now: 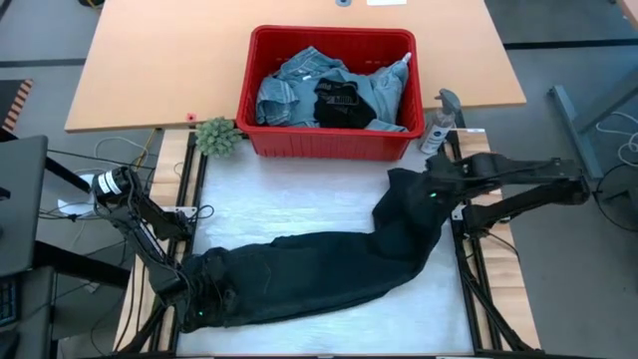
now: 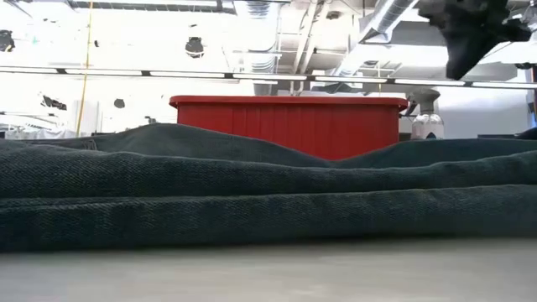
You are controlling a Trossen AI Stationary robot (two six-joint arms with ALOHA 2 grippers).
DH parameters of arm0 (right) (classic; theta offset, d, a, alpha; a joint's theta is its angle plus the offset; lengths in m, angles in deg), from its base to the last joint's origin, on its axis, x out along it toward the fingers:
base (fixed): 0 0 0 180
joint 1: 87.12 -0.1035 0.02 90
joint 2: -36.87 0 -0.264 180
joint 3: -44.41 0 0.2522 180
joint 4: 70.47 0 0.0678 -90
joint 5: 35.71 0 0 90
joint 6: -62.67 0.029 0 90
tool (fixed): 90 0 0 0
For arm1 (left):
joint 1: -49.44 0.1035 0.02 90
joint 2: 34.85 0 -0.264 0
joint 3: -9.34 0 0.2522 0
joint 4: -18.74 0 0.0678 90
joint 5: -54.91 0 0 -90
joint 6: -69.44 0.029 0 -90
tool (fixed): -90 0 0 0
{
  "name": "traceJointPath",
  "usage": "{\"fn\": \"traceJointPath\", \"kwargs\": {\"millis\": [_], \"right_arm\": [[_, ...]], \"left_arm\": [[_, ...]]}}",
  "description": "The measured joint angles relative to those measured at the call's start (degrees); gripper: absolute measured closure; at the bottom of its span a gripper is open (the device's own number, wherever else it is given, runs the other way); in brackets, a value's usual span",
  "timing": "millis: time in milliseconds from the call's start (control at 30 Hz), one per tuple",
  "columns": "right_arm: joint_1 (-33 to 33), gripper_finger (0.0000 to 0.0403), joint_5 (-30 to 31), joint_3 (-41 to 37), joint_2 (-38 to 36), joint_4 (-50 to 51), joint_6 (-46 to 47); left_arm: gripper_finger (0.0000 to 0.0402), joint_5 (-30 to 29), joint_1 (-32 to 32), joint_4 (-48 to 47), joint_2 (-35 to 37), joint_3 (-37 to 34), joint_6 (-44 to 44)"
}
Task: Fold Laundry from Bin
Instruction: Fold the black pants
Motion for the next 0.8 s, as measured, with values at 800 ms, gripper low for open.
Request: {"fn": "traceJointPath", "kwargs": {"millis": [800], "right_arm": [[-10.9, 0.0381, -11.9, -9.1, 19.2, -14.8, -15.3]], "left_arm": [[0.0317, 3.0, -0.1, 2.2, 0.1, 0.2, -13.4]]}}
